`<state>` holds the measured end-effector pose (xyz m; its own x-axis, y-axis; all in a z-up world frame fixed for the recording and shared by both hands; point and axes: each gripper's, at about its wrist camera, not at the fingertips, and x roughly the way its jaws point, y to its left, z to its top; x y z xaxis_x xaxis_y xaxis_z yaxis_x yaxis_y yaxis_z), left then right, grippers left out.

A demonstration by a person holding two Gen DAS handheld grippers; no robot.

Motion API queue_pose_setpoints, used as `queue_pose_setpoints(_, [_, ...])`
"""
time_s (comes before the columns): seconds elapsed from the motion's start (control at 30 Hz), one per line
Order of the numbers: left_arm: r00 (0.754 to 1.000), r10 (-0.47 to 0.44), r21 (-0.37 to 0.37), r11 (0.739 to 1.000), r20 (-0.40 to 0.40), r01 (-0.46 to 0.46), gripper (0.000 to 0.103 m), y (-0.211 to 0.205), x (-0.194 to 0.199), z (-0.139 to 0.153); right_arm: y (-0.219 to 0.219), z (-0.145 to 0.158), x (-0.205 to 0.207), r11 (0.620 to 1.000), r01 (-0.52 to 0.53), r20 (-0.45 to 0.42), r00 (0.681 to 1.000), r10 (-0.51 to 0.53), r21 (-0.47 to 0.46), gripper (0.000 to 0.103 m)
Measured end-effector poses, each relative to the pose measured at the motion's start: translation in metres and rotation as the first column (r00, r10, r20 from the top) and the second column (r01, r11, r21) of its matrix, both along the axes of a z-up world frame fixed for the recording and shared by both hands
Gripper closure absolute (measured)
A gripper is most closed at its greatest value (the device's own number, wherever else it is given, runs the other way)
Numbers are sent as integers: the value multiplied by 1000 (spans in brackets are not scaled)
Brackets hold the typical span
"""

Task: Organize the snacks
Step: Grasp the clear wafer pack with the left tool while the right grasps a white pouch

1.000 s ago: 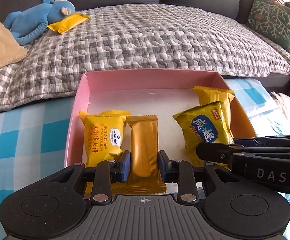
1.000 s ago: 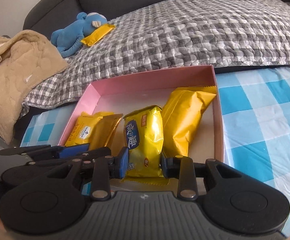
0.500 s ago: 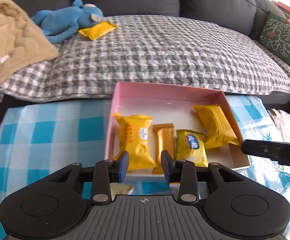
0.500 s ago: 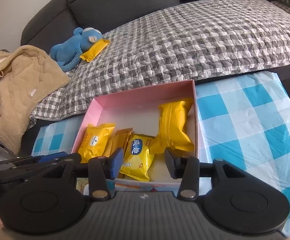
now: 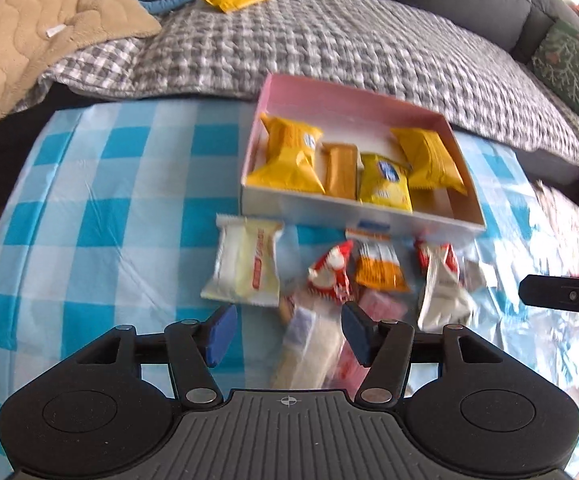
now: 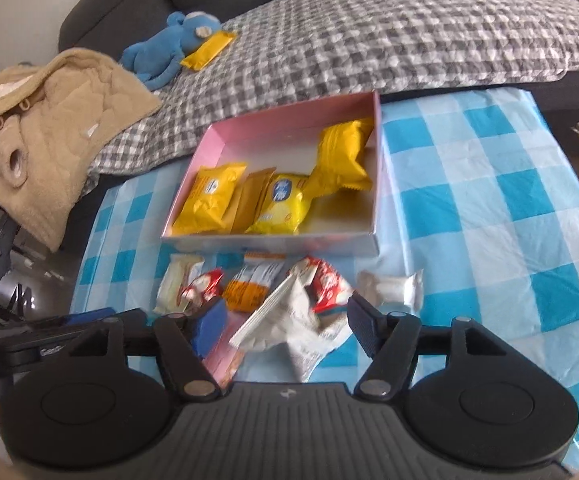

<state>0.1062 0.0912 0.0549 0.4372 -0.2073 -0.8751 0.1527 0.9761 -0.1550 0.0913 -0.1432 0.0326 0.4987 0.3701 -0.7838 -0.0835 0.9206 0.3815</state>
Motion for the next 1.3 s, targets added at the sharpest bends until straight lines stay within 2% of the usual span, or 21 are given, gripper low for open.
queue_pose_setpoints(0.1, [999, -3, -6, 1000, -32, 3, 44, 1, -4, -12, 13, -8, -8, 996, -42, 5, 999, 43, -79, 36])
queue_pose_setpoints(0.3, [997, -43, -33, 999, -58, 41, 44, -1, -8, -20, 20, -17, -12, 989, -85, 16, 996, 88, -120, 37])
queue_pose_setpoints(0.4, [997, -72, -24, 997, -33, 71, 42, -7, -13, -17, 31, -22, -19, 984, -130, 10, 991, 132, -124, 37])
queue_pose_setpoints(0.53, [996, -67, -14, 998, -54, 66, 42, -8, -14, -24, 43, -27, -25, 967, -164, 11, 985, 169, -193, 37])
queue_pose_setpoints(0.7, [995, -77, 20, 997, -59, 78, 42, -8, -17, -34, 49, -23, -34, 916, -183, 124, 963, 240, -358, 35])
queue_pose_setpoints(0.8, [994, -76, 22, 997, -82, 78, 42, -8, -16, -40, 50, -28, -34, 918, -220, 109, 957, 269, -330, 34])
queue_pose_setpoints(0.9, [994, -80, 26, 996, -76, 82, 42, -11, -17, -44, 56, -35, -34, 895, -230, 105, 952, 289, -381, 34])
queue_pose_setpoints(1.07, [992, -99, 58, 993, -81, 104, 44, -18, -19, -53, 55, -45, -32, 891, -215, 100, 956, 276, -399, 35])
queue_pose_setpoints(1.1, [991, -102, 52, 993, -84, 107, 51, -18, -18, -52, 53, -45, -32, 893, -210, 107, 956, 273, -398, 34])
queue_pose_setpoints(1.13, [991, -100, 50, 993, -88, 105, 66, -17, -18, -52, 51, -45, -32, 895, -202, 118, 956, 268, -397, 34])
queue_pose_setpoints(1.23, [990, -99, 65, 992, -100, 106, 75, -16, -17, -55, 49, -44, -33, 899, -190, 152, 951, 268, -396, 34])
queue_pose_setpoints(1.3, [990, -100, 67, 992, -102, 107, 77, -15, -18, -54, 49, -46, -33, 909, -199, 153, 951, 270, -366, 34])
